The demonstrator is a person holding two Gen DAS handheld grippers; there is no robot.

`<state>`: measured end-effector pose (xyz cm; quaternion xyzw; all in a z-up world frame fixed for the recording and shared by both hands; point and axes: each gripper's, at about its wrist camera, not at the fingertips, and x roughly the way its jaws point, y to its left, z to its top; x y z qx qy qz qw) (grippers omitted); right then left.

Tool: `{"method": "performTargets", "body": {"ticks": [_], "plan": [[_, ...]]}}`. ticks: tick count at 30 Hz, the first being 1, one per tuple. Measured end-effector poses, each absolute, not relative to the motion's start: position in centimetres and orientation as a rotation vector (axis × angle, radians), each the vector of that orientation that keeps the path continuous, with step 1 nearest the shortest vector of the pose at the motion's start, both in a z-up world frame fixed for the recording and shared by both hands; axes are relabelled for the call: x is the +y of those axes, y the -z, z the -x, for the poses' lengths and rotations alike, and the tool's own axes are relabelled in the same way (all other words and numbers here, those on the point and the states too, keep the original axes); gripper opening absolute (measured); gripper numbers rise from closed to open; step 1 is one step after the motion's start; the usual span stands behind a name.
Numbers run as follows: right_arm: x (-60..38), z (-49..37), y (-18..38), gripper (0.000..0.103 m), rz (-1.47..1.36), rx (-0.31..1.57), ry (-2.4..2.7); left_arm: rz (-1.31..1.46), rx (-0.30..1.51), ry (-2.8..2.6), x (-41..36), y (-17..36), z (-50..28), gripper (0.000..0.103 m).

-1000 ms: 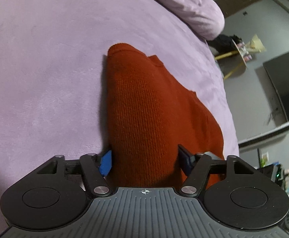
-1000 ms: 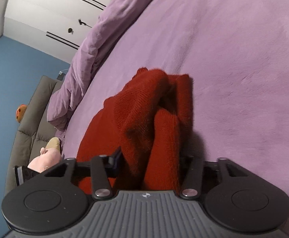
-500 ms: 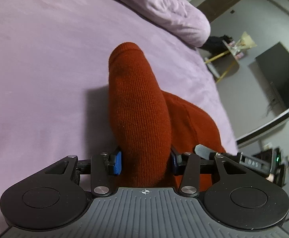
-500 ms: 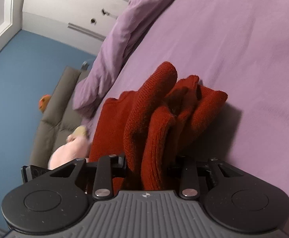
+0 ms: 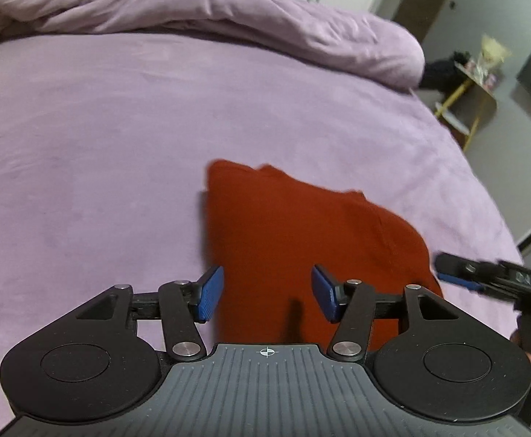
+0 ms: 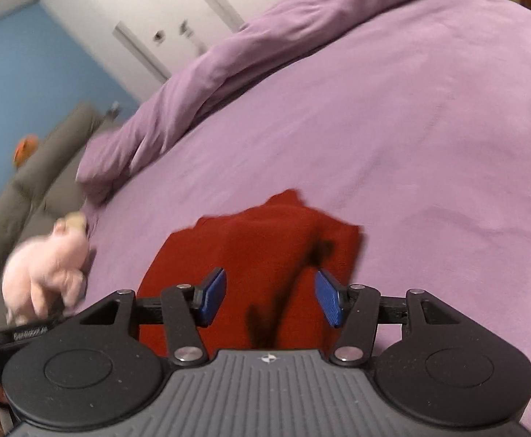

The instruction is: Fold small clothes

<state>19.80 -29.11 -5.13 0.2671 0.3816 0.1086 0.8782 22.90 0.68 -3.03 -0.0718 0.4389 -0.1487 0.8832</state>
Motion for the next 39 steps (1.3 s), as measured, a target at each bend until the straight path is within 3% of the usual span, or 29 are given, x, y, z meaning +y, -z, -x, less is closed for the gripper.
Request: {"method": "performTargets", "body": {"ticks": [2, 4, 6, 7, 12, 15, 20, 22, 24, 32, 33, 34, 35, 39], "plan": [[-27.6, -21.6, 5.5, 0.046, -0.527, 0.831, -0.212, 0.099, 0.923, 0.248, -0.8, 4.0, -23.2, 0.058], [-27.0, -22.9, 6.1, 0.024, -0.499, 0.883, -0.179, 0.050, 0.925, 0.188, -1.5, 4.4, -23.1, 0.057], [-26.4, -23.4, 6.2, 0.010, -0.430, 0.859, -0.178, 0.023, 0.893, 0.178, -2.0, 4.5, -22.8, 0.058], [-26.1, -23.1, 6.5, 0.008, -0.384, 0.839, -0.177, 0.006, 0.893, 0.173, -2.3, 4.7, -22.8, 0.059], [-25.8, -24.7, 8.1, 0.008, -0.281, 0.822, -0.115, 0.030, 0.902, 0.161, -3.0, 5.7, -23.1, 0.065], [-26.6, -23.5, 7.6, 0.011, -0.360, 0.809, -0.105, 0.018, 0.899, 0.149, -2.7, 5.6, -22.6, 0.067], [-27.8, -16.8, 5.6, 0.029, -0.417, 0.759, -0.121, 0.044, 0.913, 0.167, -1.9, 5.3, -21.7, 0.067], [-28.0, -13.2, 5.7, 0.046, -0.454, 0.739, -0.123, 0.061, 0.914, 0.174, -1.4, 5.1, -20.8, 0.067], [-28.6, -10.3, 6.4, 0.056, -0.536, 0.747, -0.123, 0.081, 0.906, 0.168, -0.7, 4.6, -19.5, 0.067], [-28.7, -9.8, 8.6, 0.056, -0.827, 0.808, -0.235, 0.046, 0.926, 0.164, 0.8, 4.9, -12.8, 0.065], [-28.5, -10.4, 8.8, 0.051, -0.831, 0.816, -0.220, 0.029, 0.932, 0.164, 0.8, 5.2, -12.4, 0.065], [-28.1, -10.9, 8.8, 0.026, -0.813, 0.830, -0.201, 0.012, 0.950, 0.158, 0.6, 5.5, -12.2, 0.065], [-27.6, -11.2, 8.6, 0.017, -0.774, 0.843, -0.182, 0.000, 0.967, 0.154, 0.5, 5.9, -12.3, 0.065], [-29.0, -10.6, 8.5, 0.017, -1.033, 0.717, -0.325, -0.032, 1.000, 0.132, -0.3, 7.3, -12.9, 0.062]]}}
